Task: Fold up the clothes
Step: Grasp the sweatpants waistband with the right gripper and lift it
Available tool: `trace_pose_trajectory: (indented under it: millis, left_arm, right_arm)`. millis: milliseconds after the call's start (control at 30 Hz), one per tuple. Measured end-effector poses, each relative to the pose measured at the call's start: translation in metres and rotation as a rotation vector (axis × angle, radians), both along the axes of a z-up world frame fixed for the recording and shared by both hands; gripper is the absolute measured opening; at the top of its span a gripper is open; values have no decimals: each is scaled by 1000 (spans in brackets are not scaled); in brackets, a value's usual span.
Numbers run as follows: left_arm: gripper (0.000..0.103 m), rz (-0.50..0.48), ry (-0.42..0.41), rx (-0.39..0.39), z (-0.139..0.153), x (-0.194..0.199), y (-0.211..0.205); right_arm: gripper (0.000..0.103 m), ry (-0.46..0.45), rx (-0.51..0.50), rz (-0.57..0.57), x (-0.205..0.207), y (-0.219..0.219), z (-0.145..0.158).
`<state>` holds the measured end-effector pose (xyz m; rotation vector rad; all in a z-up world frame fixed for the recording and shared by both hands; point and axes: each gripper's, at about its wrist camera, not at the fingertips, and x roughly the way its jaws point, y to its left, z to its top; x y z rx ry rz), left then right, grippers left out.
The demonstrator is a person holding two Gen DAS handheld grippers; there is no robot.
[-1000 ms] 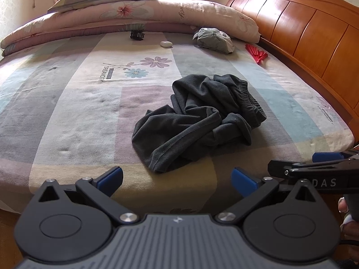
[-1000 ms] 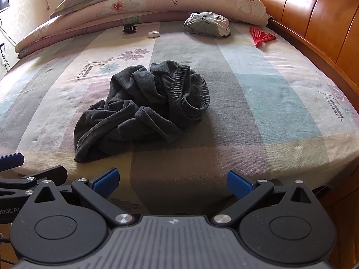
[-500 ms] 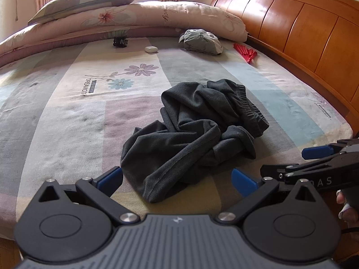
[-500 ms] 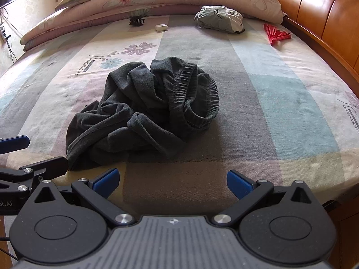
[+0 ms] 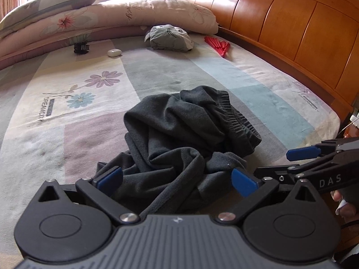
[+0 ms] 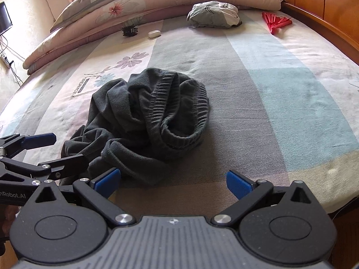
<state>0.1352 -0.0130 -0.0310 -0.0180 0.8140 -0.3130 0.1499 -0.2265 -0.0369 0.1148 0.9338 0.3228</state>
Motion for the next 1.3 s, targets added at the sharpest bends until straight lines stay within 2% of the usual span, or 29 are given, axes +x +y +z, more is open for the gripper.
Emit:
trace_pose_trajectory:
  millis: [100,167,233,267,300,367,533,667,733,767,867,933,1033,1167,1233,1267,1300]
  left_arm:
    - [102,-29,37,12,-11,9,-6]
    - [102,-32,26,38,-11,8,-9]
    - [102,-36,11,31,-7,5,-5]
    - [102,-35,7,30,-5,4,-2]
    - [102,-27,4,37,-2,5,2]
    - [102,-6,-7,61,3,5,8]
    - [102,19,-6,89,6,5,18]
    - [102,24,-4,91,5,5,22]
    - [102,25,-5,84,5,5,24]
    - [102,26,-9,82,6,5,25]
    - [102,17,-27,85,6,5,27]
    - [102,-6,-48,95,5,5,27]
    - [102,-40,-77,127,2,4,23]
    - [102,-37,-74,103,0,1,27]
    - [102,-32,-72,99,-2,0,30]
    - [102,-33,-74,106,-3,0,30]
    - [102,-33,-77,113,-3,-1,31]
  right_arm:
    - [95,-3,6,14,6,-7,-2]
    - [92,-27,-5,31,7,-9,-1]
    - [87,-62,-39,61,9,-9,2]
    - [78,-78,-56,81,10,-8,3]
    - [66,-93,-72,102,12,-7,5]
    - [55,-104,-68,141,17,-5,8]
    - [55,-122,27,235,36,3,17]
    - [55,-71,23,246,60,14,6]
    - [52,-40,56,241,64,14,0]
    - [45,-26,74,239,65,14,-3]
    - [42,-127,108,310,51,19,10]
    - [42,-173,51,341,50,28,13]
    - [41,-136,43,326,64,31,6]
    - [38,-150,138,301,76,20,13]
    - [33,-138,125,292,83,20,12]
    - [21,-130,116,288,87,20,12]
    - [18,-133,113,289,87,20,13]
